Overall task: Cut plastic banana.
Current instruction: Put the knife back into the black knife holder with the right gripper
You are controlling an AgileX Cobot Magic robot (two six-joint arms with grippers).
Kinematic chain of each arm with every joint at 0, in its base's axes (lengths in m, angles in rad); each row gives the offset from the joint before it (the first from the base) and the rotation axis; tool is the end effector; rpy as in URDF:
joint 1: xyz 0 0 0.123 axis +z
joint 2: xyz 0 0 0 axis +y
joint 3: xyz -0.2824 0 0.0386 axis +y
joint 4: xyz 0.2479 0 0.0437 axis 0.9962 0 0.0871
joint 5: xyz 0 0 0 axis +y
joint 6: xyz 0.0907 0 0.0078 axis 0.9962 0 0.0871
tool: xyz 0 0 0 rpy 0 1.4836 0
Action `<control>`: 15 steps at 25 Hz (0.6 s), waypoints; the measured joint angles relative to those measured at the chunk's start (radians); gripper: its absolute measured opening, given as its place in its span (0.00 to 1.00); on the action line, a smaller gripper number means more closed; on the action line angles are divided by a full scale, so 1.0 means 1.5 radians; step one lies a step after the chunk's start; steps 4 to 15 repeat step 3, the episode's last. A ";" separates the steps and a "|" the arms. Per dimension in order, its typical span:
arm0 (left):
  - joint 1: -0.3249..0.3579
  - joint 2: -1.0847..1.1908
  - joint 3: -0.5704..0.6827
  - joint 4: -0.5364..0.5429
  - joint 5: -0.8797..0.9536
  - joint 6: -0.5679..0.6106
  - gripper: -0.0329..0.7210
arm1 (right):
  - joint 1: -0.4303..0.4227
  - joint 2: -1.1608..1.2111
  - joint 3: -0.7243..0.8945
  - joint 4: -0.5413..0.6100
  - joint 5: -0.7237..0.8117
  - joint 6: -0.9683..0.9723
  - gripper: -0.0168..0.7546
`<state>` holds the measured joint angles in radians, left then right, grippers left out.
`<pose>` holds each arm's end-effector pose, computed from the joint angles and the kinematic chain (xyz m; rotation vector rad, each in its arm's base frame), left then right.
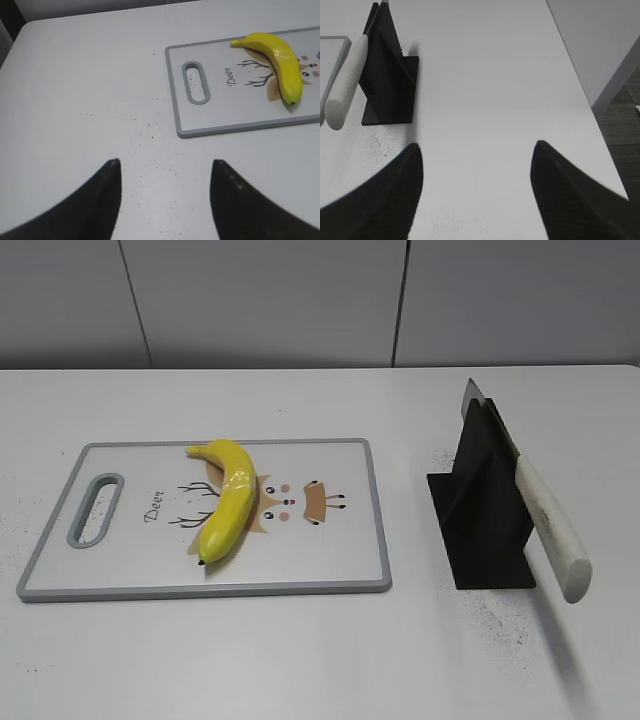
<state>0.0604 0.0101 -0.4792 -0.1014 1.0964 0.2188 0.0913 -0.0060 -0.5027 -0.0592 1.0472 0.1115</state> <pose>-0.0023 -0.0084 0.2689 0.1717 2.0997 0.0445 -0.0052 -0.0052 0.2791 0.0230 2.0211 0.0580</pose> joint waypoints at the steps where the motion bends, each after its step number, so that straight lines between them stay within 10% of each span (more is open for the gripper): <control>1: -0.006 0.000 0.000 -0.001 0.000 0.000 0.76 | 0.000 0.000 0.000 0.000 0.000 0.000 0.68; 15: -0.019 0.000 0.000 -0.001 0.000 0.000 0.76 | 0.000 0.000 0.000 0.000 0.000 0.000 0.68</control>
